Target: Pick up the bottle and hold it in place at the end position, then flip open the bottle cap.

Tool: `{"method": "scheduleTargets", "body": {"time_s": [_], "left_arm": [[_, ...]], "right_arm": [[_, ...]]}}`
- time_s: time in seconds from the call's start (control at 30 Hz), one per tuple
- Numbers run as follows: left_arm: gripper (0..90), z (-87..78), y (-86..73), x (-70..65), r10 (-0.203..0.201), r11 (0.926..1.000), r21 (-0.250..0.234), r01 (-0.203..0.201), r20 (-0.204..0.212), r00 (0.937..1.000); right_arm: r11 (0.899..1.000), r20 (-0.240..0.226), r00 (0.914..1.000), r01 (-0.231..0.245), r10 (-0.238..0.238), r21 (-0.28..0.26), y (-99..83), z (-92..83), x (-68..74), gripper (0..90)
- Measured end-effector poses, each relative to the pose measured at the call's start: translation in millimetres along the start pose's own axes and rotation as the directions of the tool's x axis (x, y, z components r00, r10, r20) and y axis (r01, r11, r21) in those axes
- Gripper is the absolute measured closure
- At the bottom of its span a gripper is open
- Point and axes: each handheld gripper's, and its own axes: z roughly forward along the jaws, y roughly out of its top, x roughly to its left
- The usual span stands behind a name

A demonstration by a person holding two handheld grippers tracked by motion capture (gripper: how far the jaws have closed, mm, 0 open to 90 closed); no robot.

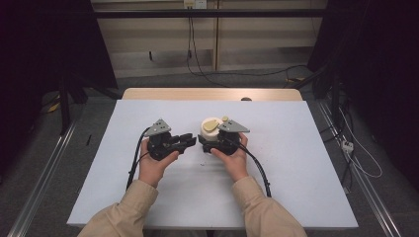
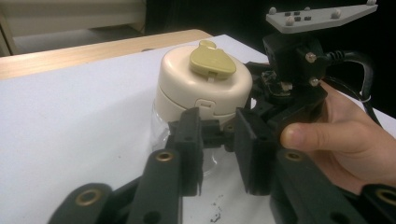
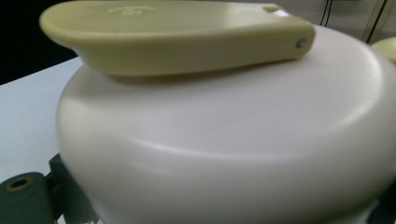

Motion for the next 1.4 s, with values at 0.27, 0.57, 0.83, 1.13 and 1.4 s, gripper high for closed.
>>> {"method": "scheduleTargets", "body": {"time_s": [0.27,0.57,0.83,1.13,1.4], "left_arm": [[81.6,5.7,9.0,-2.9,0.007,0.9998,0.018,-0.007,0.015,0.9999],[86.6,12.7,10.3,-5.3,0.016,0.9995,0.027,-0.016,0.025,0.9996],[88.0,16.8,9.9,-3.7,0.012,0.9993,0.036,-0.013,0.027,0.9996],[90.0,20.1,11.9,-1.3,0.011,0.9991,0.042,-0.012,0.018,0.9998],[90.0,26.7,14.0,0.8,0.014,0.9988,0.047,-0.014,0.012,0.9998]], "right_arm": [[1.000,0.000,1.0000,0.001,-0.001,0.000,-0.2,0.0,0.0,6.1],[1.000,0.000,1.0000,0.001,-0.001,0.001,-0.1,0.1,0.1,6.1],[1.000,0.000,1.0000,0.002,-0.002,0.001,-0.2,0.0,0.0,6.1],[1.000,0.001,1.0000,0.003,-0.003,0.001,-0.3,0.0,0.1,6.0],[1.000,0.000,1.0000,0.003,-0.003,0.003,-0.1,0.0,-0.1,6.0]]}}
